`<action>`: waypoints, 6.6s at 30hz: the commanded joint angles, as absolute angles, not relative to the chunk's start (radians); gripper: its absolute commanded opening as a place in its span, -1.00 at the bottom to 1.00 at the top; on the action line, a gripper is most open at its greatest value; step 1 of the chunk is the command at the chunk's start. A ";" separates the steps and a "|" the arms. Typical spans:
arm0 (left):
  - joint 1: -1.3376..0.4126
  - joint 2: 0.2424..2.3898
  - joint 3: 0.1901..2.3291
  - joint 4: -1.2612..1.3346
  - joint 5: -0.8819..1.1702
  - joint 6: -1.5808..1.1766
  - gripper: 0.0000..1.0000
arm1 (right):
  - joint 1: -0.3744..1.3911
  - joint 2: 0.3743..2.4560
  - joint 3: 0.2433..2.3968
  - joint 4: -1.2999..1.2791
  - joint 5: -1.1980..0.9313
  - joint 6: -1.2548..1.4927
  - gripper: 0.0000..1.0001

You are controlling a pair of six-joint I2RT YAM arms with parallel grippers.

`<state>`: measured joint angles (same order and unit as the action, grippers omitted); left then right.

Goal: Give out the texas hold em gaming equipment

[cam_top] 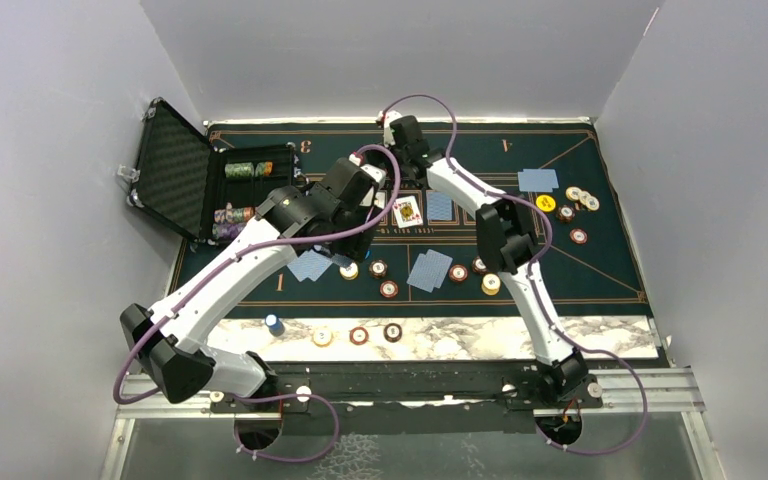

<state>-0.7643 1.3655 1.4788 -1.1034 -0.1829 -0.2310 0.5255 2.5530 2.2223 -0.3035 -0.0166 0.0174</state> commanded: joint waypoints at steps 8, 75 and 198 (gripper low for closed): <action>-0.731 1.326 1.470 -1.118 -0.168 -0.220 -1.00 | 0.511 2.659 2.339 -0.378 0.118 -0.026 0.99; -0.712 1.362 1.494 -1.092 -0.149 -0.169 -1.00 | 0.713 1.969 1.423 -0.350 -0.160 -0.016 -0.18; -0.934 1.480 1.493 -0.956 -0.085 0.055 -1.00 | 0.423 1.655 1.212 -0.323 -1.066 0.464 -0.18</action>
<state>-0.9298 1.5078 1.4700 -0.9947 -0.0933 0.0502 0.4229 1.6604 1.2118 -0.3298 -1.0626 0.4770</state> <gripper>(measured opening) 0.672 0.407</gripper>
